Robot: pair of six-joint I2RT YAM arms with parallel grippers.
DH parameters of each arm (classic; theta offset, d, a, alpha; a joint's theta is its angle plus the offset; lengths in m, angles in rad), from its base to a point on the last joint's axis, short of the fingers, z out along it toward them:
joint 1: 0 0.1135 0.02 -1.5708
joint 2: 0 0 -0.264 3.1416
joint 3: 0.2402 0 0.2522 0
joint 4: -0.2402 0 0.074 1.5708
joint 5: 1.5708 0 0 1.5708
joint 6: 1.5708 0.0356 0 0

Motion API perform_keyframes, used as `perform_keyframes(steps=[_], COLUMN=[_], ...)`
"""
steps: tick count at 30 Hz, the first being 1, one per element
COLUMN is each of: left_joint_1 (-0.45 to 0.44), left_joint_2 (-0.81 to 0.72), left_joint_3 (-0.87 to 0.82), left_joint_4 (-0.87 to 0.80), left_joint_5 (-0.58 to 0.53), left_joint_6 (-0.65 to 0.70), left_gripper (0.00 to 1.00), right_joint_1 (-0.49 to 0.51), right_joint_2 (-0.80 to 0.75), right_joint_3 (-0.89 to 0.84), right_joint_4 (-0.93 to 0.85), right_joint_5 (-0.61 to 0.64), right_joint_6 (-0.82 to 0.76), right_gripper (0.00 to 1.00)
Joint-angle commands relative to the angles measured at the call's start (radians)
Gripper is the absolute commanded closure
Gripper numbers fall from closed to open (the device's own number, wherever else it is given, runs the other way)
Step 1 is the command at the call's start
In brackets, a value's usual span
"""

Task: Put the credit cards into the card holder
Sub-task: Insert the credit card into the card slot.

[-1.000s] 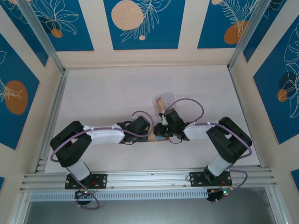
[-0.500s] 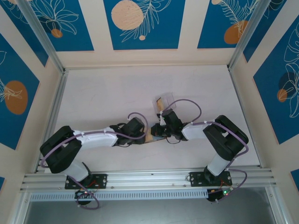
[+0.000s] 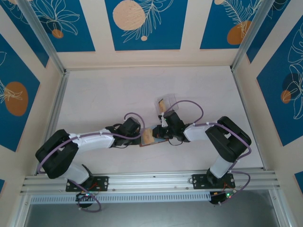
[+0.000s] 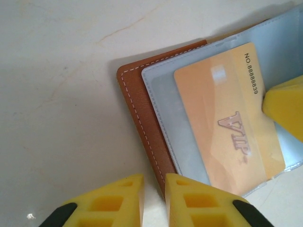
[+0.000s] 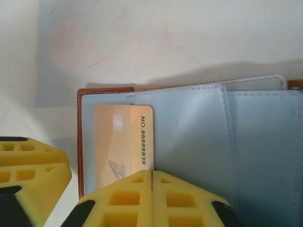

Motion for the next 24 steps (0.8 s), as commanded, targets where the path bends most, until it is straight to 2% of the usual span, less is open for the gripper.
perform_keyframes(steps=[1,6,14,24], left_joint_1=[0.008,0.003,-0.030,-0.061], left_joint_2=[0.053,0.127,0.162,0.194], left_joint_3=[0.012,0.031,0.030,0.046], left_joint_4=[0.002,0.008,0.020,0.039], left_joint_5=[0.022,0.020,0.000,0.001], left_joint_6=[0.020,0.025,0.013,-0.006], left_gripper=[0.85,0.89,0.90,0.90], right_joint_1=[0.007,0.013,0.055,0.102], right_joint_2=[0.021,0.003,-0.002,0.012], right_joint_3=[-0.002,0.007,0.032,0.017], right_joint_4=[-0.114,-0.141,-0.165,-0.032], right_joint_5=[-0.012,-0.001,0.019,-0.031], right_joint_6=[-0.025,-0.034,-0.020,0.080], right_gripper=[1.00,1.00,1.00,1.00])
